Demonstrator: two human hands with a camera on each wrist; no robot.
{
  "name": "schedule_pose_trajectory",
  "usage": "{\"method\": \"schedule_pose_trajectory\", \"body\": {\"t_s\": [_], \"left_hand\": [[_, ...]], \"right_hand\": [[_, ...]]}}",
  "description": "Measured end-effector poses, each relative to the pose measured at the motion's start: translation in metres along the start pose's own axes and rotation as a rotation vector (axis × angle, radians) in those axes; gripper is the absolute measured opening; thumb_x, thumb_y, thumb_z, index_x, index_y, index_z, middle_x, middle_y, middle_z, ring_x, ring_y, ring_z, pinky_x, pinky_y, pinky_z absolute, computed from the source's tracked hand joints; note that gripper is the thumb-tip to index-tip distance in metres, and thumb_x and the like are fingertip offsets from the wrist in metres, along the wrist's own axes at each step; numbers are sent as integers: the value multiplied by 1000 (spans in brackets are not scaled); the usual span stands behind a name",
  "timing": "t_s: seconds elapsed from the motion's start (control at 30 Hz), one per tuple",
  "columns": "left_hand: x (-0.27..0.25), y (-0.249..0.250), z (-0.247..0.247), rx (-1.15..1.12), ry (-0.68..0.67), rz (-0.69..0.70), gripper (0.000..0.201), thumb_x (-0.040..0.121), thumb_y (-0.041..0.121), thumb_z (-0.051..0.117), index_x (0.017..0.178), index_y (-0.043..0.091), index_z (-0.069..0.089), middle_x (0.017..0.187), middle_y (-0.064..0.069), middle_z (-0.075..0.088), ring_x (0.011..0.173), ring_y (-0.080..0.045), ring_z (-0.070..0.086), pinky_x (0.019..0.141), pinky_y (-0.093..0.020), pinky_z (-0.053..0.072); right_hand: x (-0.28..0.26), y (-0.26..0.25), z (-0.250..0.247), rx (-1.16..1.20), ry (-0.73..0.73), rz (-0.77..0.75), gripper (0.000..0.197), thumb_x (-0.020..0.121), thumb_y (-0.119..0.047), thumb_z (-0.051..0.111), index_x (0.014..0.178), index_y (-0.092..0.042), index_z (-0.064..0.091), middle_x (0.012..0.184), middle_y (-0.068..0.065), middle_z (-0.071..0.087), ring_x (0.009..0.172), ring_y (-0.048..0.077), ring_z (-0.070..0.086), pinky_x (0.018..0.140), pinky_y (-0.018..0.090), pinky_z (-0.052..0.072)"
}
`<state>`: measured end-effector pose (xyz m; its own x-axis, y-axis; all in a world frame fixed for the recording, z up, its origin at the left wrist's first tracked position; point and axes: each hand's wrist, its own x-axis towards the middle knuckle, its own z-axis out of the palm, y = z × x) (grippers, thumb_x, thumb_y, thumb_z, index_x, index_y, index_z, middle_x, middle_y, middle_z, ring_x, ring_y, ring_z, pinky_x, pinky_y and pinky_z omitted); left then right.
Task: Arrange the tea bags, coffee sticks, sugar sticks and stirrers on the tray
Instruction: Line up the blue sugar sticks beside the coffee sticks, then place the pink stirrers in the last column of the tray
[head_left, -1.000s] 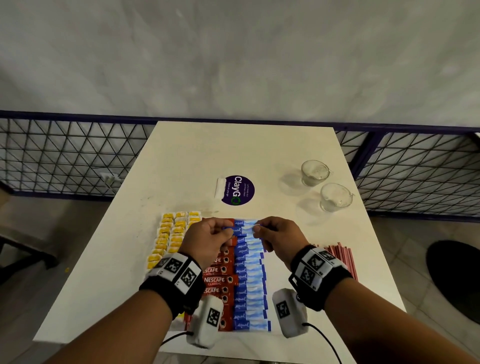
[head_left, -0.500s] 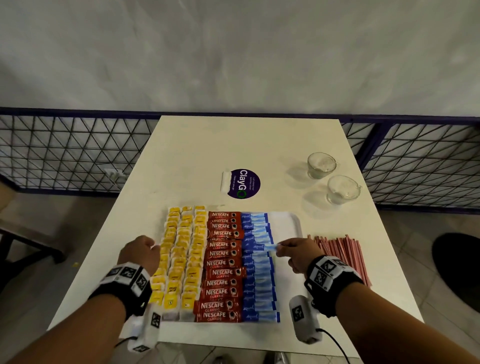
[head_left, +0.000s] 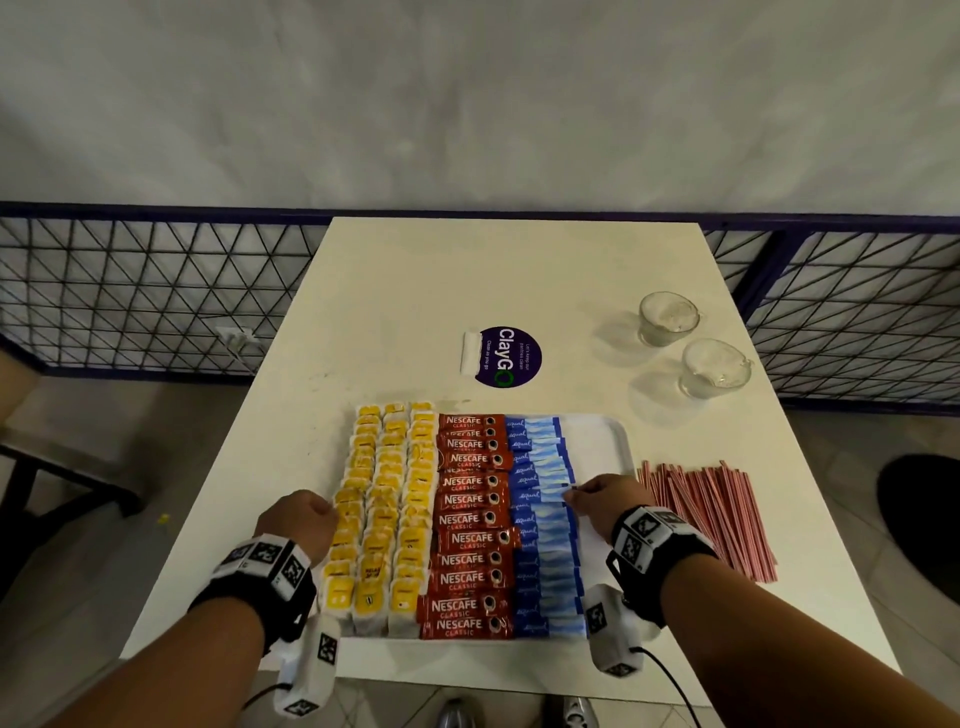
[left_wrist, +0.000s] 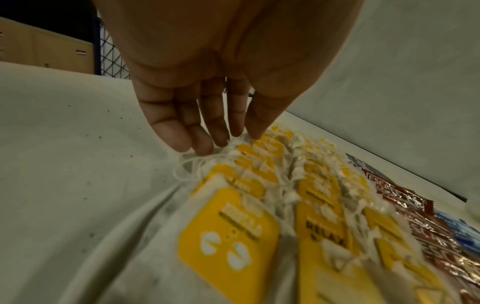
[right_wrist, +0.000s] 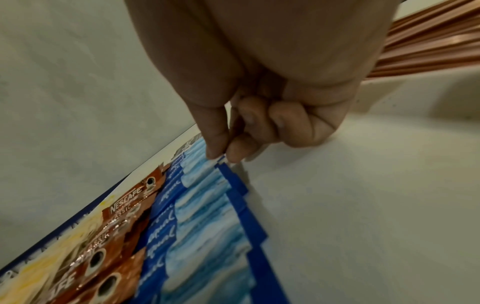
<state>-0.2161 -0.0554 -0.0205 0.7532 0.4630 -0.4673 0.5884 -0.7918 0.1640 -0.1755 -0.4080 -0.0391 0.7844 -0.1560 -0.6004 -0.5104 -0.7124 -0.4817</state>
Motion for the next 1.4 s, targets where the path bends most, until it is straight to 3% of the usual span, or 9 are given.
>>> {"method": "schedule_pose_trajectory", "body": {"t_s": [0.3, 0.47, 0.57, 0.73, 0.83, 0.93, 1.13, 1.27, 1.4], "left_hand": [[9, -2, 2, -12, -20, 17, 26, 89, 38, 62, 108, 20, 66, 118, -5, 65, 111, -27, 59, 90, -29, 45], [9, -4, -6, -69, -33, 31, 22, 90, 38, 58, 95, 20, 68, 101, -6, 71, 94, -29, 65, 83, -30, 51], [4, 6, -22, -102, 104, 85, 22, 92, 36, 57, 92, 16, 66, 102, -10, 70, 98, -32, 62, 82, -31, 46], [-30, 78, -39, -262, 212, 326, 16, 90, 32, 62, 89, 16, 64, 99, -6, 69, 97, -29, 62, 80, -30, 45], [-68, 137, -23, -276, 120, 471, 17, 90, 36, 61, 80, 22, 60, 80, 7, 64, 81, -18, 61, 70, -24, 42], [-102, 194, 19, -232, -32, 581, 20, 88, 36, 62, 83, 17, 66, 84, 2, 69, 83, -18, 63, 72, -26, 48], [-152, 275, 93, -93, -181, 579, 24, 88, 40, 58, 94, 17, 63, 103, -6, 68, 103, -26, 61, 83, -28, 45], [-165, 313, 119, 43, -183, 487, 41, 91, 41, 54, 114, 7, 58, 115, -12, 65, 108, -29, 60, 87, -32, 48], [-169, 335, 131, 152, -198, 425, 36, 93, 35, 54, 107, 4, 64, 115, -12, 66, 107, -28, 63, 79, -27, 47]], "right_hand": [[-2, -6, 1, -77, 3, 35, 43, 85, -52, 61, 61, -16, 56, 59, 0, 55, 54, 16, 51, 48, 21, 37], [-10, -9, -3, -74, 49, 37, 48, 85, -55, 59, 60, -14, 52, 57, 1, 51, 52, 17, 47, 49, 22, 36], [-19, -14, -12, -18, 156, -34, 44, 88, -53, 56, 72, -11, 57, 67, 4, 56, 62, 20, 51, 58, 26, 38], [-27, -15, -46, 146, 356, -104, 33, 86, -49, 58, 86, -17, 62, 81, 2, 64, 84, 25, 59, 72, 27, 40], [-22, 4, -77, 131, 407, -89, 27, 85, -47, 60, 92, -20, 62, 86, 1, 63, 89, 24, 58, 76, 26, 41], [-13, 44, -106, 110, 440, -26, 30, 85, -42, 62, 101, -17, 63, 95, 3, 67, 99, 26, 60, 81, 27, 43], [9, 119, -138, -97, 227, 124, 48, 88, -49, 53, 119, -12, 54, 119, 12, 61, 106, 29, 58, 78, 26, 43], [26, 141, -137, -167, 112, 72, 37, 84, -42, 56, 102, -10, 59, 105, 11, 65, 89, 27, 59, 68, 24, 38], [35, 145, -131, -207, 37, -15, 35, 81, -42, 61, 99, -12, 65, 97, 9, 67, 92, 26, 63, 67, 23, 38]]}}
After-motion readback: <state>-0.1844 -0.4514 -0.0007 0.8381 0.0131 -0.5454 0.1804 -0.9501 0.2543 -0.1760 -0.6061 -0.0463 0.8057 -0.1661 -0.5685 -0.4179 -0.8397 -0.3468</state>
